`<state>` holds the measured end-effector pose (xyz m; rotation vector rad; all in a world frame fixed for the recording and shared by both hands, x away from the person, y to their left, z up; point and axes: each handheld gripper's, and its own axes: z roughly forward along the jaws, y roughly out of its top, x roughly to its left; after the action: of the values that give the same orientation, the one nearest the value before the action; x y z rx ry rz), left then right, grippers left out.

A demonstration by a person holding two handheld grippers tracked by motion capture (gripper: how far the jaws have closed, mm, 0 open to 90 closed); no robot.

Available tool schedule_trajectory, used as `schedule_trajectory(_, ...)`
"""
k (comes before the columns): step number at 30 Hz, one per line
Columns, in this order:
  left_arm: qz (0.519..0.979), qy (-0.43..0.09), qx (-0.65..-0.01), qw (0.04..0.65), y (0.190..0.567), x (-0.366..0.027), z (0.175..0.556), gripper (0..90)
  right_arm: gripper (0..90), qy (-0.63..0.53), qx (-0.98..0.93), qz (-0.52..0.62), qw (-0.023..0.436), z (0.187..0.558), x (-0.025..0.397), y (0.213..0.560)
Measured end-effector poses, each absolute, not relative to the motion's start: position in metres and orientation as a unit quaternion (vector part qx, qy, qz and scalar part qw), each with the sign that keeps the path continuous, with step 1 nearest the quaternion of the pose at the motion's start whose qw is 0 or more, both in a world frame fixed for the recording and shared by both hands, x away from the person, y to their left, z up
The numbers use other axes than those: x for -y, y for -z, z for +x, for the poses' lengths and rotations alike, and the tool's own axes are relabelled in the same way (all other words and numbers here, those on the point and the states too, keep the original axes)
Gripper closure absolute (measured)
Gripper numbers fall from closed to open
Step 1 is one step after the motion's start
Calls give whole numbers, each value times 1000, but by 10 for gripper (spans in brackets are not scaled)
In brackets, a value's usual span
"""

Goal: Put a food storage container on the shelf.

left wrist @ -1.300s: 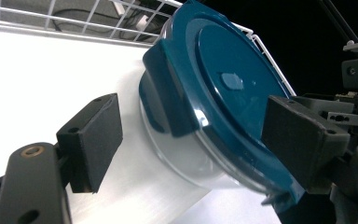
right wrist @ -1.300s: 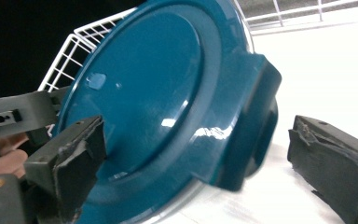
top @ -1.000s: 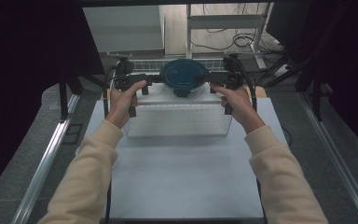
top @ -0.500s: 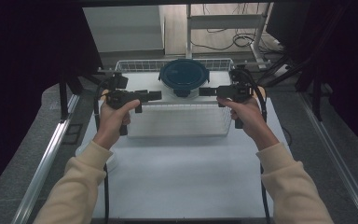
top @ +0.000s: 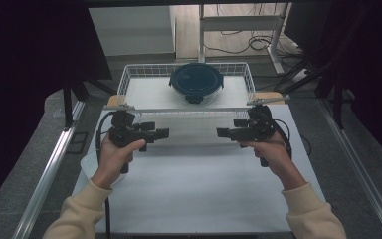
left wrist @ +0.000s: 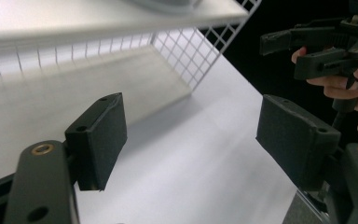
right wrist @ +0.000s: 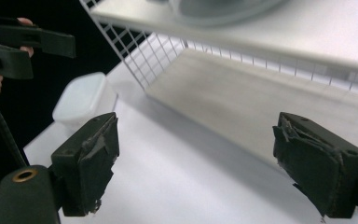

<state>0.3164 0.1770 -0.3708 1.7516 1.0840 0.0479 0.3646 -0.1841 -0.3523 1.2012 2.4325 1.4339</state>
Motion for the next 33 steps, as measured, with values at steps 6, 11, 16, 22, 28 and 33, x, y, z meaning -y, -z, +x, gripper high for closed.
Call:
schedule_trajectory(6,749,-14,-441,495,395,-171,299,245,147,-463,-798,384,43,343,188,370)
schedule_trajectory(11,759,-3,-437,483,411,-172,288,260,148,-458,-800,385,40,329,193,385)
schedule_trajectory(16,763,2,-440,474,421,-175,276,261,150,-443,-809,385,40,316,198,401)
schedule_trajectory(22,775,2,-437,457,432,-173,263,260,151,-435,-813,385,43,306,200,414)
schedule_trajectory(28,782,2,-441,441,448,-172,252,261,151,-426,-820,381,44,297,200,426)
schedule_trajectory(33,784,11,-449,429,463,-176,245,261,151,-420,-822,382,38,291,201,432)
